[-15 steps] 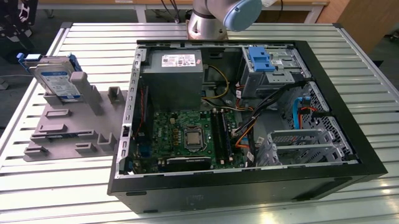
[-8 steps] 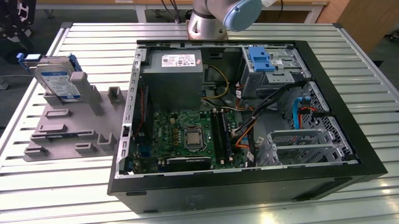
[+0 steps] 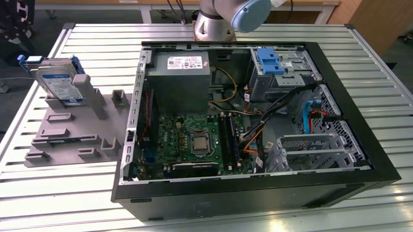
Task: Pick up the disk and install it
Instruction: 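Pick up the disk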
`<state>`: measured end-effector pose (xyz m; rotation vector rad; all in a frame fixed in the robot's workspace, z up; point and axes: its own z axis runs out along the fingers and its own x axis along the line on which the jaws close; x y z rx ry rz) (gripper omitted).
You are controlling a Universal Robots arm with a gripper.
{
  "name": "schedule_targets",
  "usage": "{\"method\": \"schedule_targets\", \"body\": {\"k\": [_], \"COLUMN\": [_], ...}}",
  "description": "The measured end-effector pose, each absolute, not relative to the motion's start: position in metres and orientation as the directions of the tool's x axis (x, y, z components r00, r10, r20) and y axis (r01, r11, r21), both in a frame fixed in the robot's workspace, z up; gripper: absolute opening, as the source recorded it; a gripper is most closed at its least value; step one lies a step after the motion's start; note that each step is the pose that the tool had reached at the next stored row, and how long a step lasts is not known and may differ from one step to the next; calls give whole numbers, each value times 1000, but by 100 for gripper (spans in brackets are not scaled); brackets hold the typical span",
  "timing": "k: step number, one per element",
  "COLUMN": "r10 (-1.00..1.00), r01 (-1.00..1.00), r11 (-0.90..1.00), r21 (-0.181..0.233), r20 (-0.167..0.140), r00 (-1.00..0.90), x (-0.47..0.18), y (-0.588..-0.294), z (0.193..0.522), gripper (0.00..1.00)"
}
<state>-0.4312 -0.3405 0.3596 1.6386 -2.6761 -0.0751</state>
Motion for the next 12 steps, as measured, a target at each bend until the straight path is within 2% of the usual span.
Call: {"method": "schedule_targets", "body": {"k": [12], "r10": [-891], "r01": [-890], "r11": [453], "r21": [42], "r20": [-23], "r00": [-454], "x": [-431], "y": [-341], "z": [360], "gripper": [11]}}
